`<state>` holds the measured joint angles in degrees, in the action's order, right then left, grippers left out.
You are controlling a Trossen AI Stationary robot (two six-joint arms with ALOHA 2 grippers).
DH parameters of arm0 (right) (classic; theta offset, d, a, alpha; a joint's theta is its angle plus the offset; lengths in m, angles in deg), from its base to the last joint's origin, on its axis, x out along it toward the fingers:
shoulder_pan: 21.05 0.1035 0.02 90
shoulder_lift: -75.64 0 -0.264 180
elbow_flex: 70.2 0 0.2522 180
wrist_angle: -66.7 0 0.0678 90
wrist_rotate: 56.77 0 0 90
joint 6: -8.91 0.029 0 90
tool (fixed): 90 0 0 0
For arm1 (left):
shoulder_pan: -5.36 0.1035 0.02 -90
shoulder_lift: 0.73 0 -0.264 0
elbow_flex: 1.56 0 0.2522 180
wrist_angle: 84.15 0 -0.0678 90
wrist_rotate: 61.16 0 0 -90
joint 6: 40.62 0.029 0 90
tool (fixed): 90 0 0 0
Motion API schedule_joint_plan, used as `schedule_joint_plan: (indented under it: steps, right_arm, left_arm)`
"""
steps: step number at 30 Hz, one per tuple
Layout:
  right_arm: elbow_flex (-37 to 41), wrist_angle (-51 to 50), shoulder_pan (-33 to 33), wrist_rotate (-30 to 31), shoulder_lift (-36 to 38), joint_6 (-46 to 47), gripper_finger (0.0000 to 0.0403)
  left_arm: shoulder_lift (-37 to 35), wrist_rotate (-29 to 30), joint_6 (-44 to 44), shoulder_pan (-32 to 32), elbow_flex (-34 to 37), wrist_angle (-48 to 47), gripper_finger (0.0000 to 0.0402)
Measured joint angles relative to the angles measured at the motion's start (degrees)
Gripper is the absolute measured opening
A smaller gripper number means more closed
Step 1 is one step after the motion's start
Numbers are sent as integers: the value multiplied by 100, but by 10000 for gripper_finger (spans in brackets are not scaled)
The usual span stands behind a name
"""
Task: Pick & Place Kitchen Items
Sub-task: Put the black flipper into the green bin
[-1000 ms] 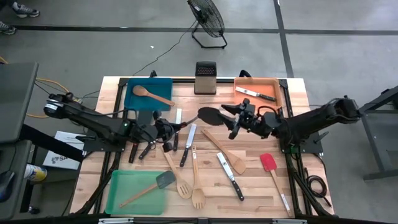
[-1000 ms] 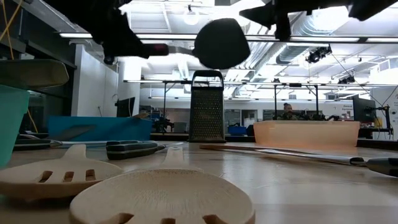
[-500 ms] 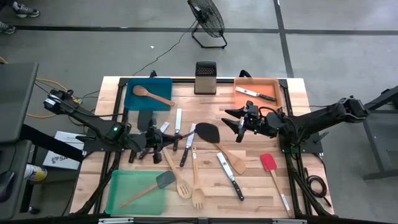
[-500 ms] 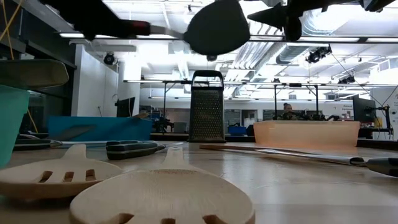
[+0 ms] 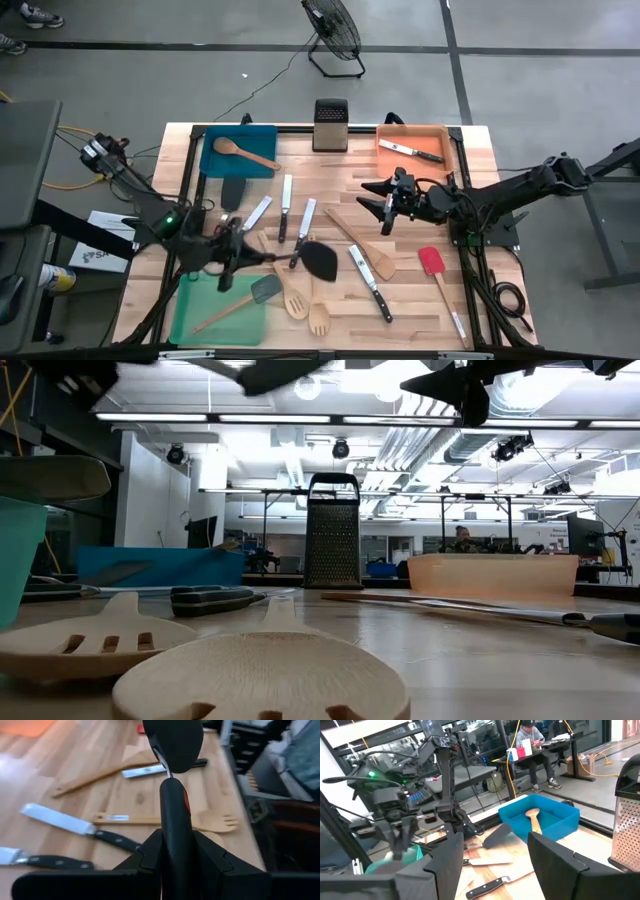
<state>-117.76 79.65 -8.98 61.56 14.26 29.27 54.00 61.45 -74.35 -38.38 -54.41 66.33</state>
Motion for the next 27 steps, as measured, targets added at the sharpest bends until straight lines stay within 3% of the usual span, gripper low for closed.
schedule_joint_plan:
  steps: [10,20,27]
  right_arm:
    - [0,-111,37,-2,0,107,212]
    - [0,-137,37,0,0,108,213]
    - [0,-213,37,0,0,133,213]
  left_arm:
    - [-43,695,-1190,-1396,0,-348,71]
    - [14,1948,-3090,-2800,0,-1114,71]
    - [438,2076,-3938,-3293,0,-1140,71]
